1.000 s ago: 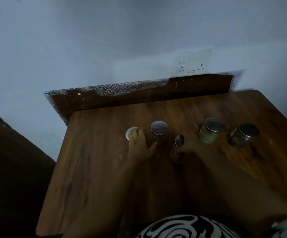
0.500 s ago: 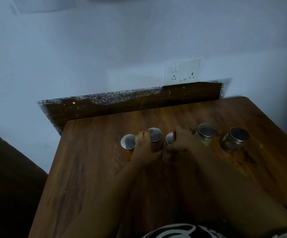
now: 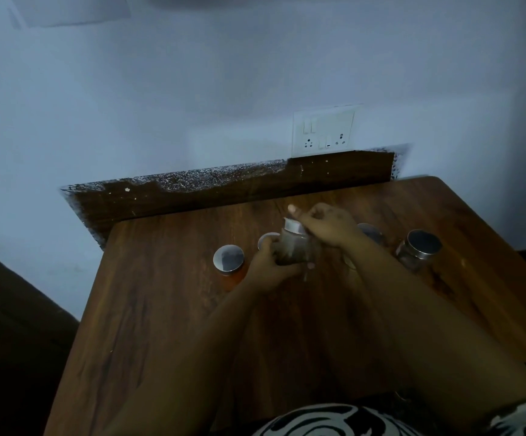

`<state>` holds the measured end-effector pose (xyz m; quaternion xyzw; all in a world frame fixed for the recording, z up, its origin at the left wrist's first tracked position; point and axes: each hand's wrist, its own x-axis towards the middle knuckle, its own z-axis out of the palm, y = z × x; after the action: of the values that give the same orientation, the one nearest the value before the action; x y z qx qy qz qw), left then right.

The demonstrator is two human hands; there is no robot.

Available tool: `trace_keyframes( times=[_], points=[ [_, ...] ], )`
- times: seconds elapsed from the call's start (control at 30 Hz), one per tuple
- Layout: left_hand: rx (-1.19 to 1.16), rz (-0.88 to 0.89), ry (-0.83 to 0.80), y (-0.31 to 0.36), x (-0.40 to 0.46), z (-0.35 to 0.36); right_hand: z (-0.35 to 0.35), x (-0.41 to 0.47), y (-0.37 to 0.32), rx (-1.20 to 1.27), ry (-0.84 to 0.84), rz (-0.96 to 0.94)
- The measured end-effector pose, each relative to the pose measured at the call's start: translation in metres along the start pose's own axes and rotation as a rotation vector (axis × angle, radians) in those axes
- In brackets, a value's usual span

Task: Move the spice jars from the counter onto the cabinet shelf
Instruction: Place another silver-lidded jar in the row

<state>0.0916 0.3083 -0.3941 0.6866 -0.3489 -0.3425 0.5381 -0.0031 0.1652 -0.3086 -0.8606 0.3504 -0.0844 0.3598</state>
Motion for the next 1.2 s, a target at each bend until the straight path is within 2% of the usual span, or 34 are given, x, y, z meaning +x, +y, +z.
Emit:
trace_keyframes(
  times=[0.1,0.23,0.3,0.37,0.6,0.8,0.97,1.2],
  points=[
    [-0.311,-0.098,-0.002,0.011,0.000,-0.001,-0.008,0.000,-0.006,0.302,-0.037,0.027],
    [-0.647,-0.147,-0.101,0.028,-0.001,-0.006,-0.004,0.000,-0.007,0.781,-0.213,0.077],
    [-0.718,-0.145,-0.097,0.033,0.000,-0.005,0.002,0.002,-0.006,0.945,-0.263,0.091],
    [-0.695,-0.131,-0.082,0.039,0.000,-0.001,0.008,0.005,-0.007,1.035,-0.255,0.098],
    [-0.597,-0.156,0.015,0.047,0.008,0.003,0.007,0.012,-0.020,0.964,-0.173,0.038],
    [-0.848,-0.195,-0.033,0.048,0.003,-0.007,0.004,0.020,-0.016,1.097,-0.254,0.094],
    [-0.706,-0.148,0.025,0.053,0.007,-0.002,0.007,0.017,-0.022,1.001,-0.189,0.024],
    [-0.747,-0.168,-0.016,0.058,0.006,-0.005,0.002,0.020,-0.024,1.057,-0.211,-0.009]
  ],
)
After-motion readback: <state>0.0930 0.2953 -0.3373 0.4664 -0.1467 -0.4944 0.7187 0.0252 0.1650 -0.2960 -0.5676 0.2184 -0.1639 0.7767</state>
